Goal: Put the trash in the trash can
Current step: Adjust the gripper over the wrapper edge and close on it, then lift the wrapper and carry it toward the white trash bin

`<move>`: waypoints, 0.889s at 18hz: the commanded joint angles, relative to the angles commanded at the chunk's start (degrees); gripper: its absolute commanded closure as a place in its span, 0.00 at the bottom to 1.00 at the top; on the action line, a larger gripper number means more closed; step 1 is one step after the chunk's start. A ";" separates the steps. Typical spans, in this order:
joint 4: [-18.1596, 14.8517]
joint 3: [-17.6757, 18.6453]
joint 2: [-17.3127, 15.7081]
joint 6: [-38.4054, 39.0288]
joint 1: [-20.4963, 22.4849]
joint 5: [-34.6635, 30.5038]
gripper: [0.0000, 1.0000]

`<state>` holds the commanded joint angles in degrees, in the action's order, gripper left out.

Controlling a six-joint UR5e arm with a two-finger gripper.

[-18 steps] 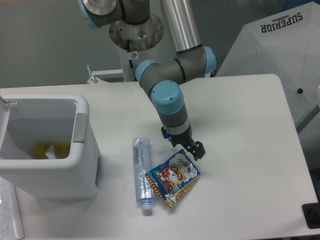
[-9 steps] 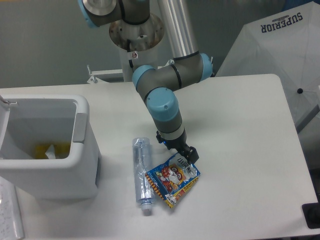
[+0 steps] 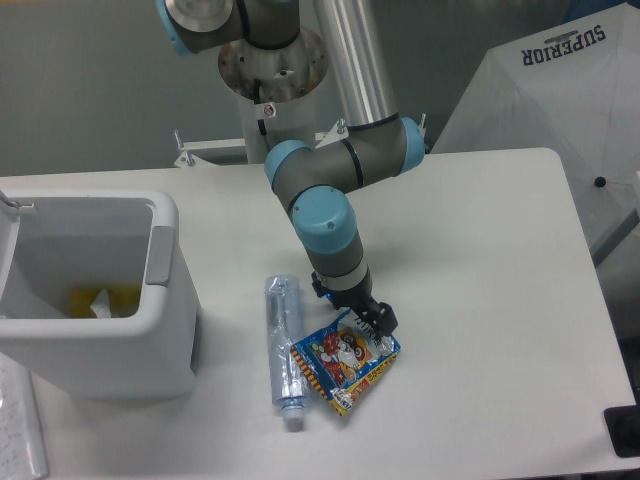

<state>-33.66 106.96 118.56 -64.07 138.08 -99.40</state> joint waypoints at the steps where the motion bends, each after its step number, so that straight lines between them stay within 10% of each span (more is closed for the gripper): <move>1: 0.00 -0.09 0.09 0.09 0.00 0.00 0.00; 5: 0.00 -0.26 0.35 0.09 0.00 -0.09 0.03; 11: -0.09 -0.97 0.53 0.18 0.09 -0.18 0.70; 16: -0.17 -2.20 0.70 1.14 0.44 -0.09 0.99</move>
<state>-33.84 104.77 119.27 -62.94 138.52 -99.49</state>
